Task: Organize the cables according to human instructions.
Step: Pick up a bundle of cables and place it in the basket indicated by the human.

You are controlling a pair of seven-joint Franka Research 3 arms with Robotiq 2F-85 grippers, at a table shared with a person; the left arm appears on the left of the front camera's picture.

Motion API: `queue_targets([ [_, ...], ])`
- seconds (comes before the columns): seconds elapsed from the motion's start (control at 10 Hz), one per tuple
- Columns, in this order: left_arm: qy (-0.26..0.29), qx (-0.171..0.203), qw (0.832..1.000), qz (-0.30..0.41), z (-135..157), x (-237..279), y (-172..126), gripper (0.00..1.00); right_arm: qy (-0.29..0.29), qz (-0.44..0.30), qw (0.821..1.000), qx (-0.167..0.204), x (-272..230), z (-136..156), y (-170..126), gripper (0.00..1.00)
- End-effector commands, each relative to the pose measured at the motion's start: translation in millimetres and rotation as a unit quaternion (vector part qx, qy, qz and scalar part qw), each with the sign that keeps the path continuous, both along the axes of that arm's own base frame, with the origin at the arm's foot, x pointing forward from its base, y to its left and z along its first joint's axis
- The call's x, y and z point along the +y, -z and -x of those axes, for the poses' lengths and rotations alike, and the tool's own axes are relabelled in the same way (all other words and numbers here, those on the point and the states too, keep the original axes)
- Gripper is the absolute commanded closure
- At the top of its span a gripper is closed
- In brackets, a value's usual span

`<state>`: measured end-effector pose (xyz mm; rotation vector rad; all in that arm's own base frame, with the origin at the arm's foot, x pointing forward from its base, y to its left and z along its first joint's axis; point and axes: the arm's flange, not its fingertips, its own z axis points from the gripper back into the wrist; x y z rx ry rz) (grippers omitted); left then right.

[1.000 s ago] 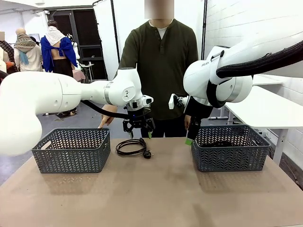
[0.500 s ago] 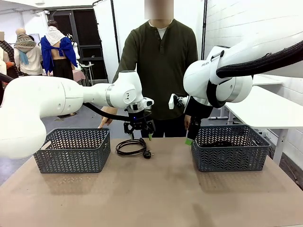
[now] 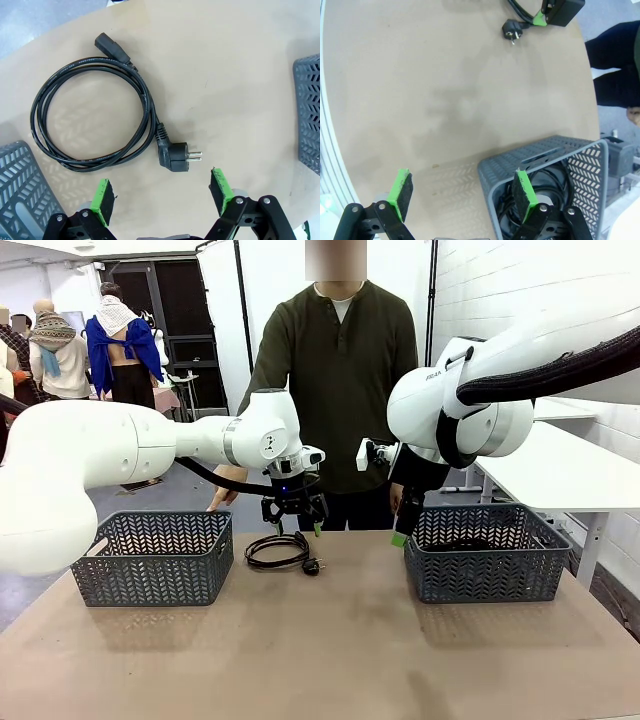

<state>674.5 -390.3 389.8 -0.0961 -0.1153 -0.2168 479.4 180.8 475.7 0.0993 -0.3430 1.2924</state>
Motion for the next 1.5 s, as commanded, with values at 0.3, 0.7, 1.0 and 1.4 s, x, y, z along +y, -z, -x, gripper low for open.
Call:
queue_targets([
  [0.3, -0.006, -0.002, 1.0, 0.001, 2.2, 0.3, -4.3, 0.0, 0.004, 0.0, 1.0, -0.001, -0.2, 0.0, 1.1, 0.0],
  [0.7, 0.01, 0.002, 1.0, -0.006, -4.6, -1.5, -4.2, 0.0, 0.004, 0.0, 1.0, -0.001, -0.2, 0.0, 1.1, 0.0],
  [1.0, 0.026, -0.015, 1.0, -0.004, -18.6, -4.8, -3.4, 0.0, 0.004, 0.0, 1.0, -0.001, -0.2, 0.0, 1.1, 0.0],
  [1.4, 0.058, -0.014, 0.998, 0.001, -46.7, -8.1, 4.7, 0.0, 0.004, 0.0, 1.0, -0.001, -0.2, 0.0, 1.1, 0.0],
])
